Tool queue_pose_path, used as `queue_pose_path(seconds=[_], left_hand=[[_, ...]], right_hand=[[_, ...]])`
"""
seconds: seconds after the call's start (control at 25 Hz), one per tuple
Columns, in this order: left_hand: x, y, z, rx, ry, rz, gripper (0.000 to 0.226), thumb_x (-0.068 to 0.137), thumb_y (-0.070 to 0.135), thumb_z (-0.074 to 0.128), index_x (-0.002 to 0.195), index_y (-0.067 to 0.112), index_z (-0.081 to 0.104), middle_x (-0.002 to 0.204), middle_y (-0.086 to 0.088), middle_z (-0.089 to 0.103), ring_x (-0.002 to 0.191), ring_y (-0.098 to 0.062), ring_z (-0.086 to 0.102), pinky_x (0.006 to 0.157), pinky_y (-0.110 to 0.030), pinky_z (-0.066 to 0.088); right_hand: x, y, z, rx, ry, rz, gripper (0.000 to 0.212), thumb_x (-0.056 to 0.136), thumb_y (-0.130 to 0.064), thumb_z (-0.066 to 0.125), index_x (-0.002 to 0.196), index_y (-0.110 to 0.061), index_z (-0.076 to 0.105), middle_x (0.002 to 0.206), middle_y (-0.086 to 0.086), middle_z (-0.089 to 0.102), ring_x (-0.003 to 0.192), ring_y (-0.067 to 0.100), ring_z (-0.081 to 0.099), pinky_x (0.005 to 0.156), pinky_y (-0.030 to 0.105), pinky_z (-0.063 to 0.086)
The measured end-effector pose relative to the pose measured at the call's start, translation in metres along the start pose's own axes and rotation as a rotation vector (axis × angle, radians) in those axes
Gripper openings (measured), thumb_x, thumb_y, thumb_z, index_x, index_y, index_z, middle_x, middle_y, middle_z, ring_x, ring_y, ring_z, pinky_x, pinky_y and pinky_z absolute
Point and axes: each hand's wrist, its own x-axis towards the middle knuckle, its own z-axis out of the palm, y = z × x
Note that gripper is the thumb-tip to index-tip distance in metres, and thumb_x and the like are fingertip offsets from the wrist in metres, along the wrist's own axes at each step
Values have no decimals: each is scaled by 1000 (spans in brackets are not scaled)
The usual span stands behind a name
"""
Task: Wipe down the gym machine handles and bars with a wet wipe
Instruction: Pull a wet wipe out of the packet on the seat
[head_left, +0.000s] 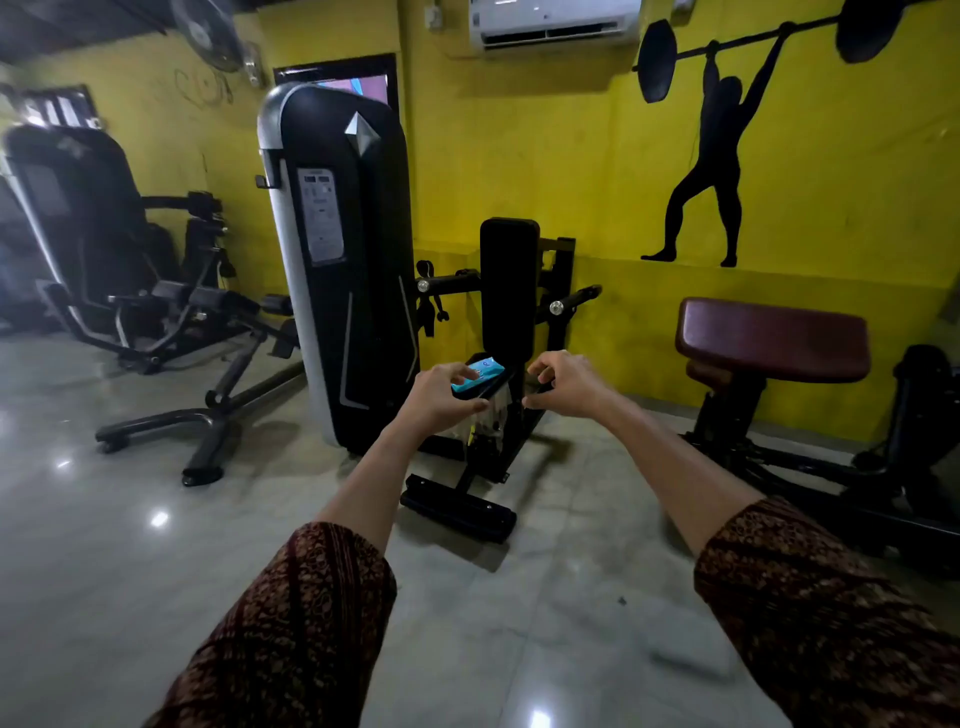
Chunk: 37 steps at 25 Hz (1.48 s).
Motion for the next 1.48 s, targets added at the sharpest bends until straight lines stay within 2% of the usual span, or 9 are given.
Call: queue_pose_path(seconds=[0.4,0.6,0.76,0.92,1.08,1.32,1.48], left_hand=[[2,-32,-14,-16,-4,9,47,80,21,71,123,11,55,127,-13,55,115,-22,50,82,-23,41],[11,-58,-20,-15,-18,14,48,79,22,73,122,10,57,125,-13,56,115,-23,50,91,-28,41],[36,-85,-14,-55,-51,-25,49,78,22,74,122,10,57,123,-13,57,113,-22,51,88,-27,44],[87,-113,-1,-43,-52,-6,49,78,22,73,122,10,57,123,-13,58,114,-23,51,96,-36,44],[170,-141,17,-38,-57,-20,46,79,20,72,122,11,57,123,-11,58,110,-20,53,82,-22,41],[300,-179,38,-15,-6,-59,44,79,23,73,119,11,59,119,-9,60,109,-20,54,81,-22,41],[368,-223,62,-21,-87,-116,45,77,21,74,118,10,59,119,-11,60,108,-18,55,84,-22,43]], right_hand=[[15,-19,23,-8,26,-5,49,81,-19,71,124,-9,51,124,14,53,92,13,51,70,21,43],[33,-23,47,22,30,19,50,78,-23,73,122,-11,53,121,13,54,92,15,53,70,22,44],[61,-18,71,8,3,36,48,78,-24,73,121,-11,54,114,9,57,93,13,48,75,24,43],[117,-3,92,24,7,48,49,78,-25,73,121,-11,54,115,9,57,92,13,50,73,23,43],[203,22,107,22,3,29,47,78,-22,74,119,-11,54,116,11,57,88,12,51,65,20,41],[335,59,120,16,-16,40,41,79,-20,72,116,-11,55,115,12,57,91,20,59,77,34,54],[409,88,151,-21,-100,41,45,78,-23,72,118,-11,54,116,11,59,100,21,56,82,36,51]])
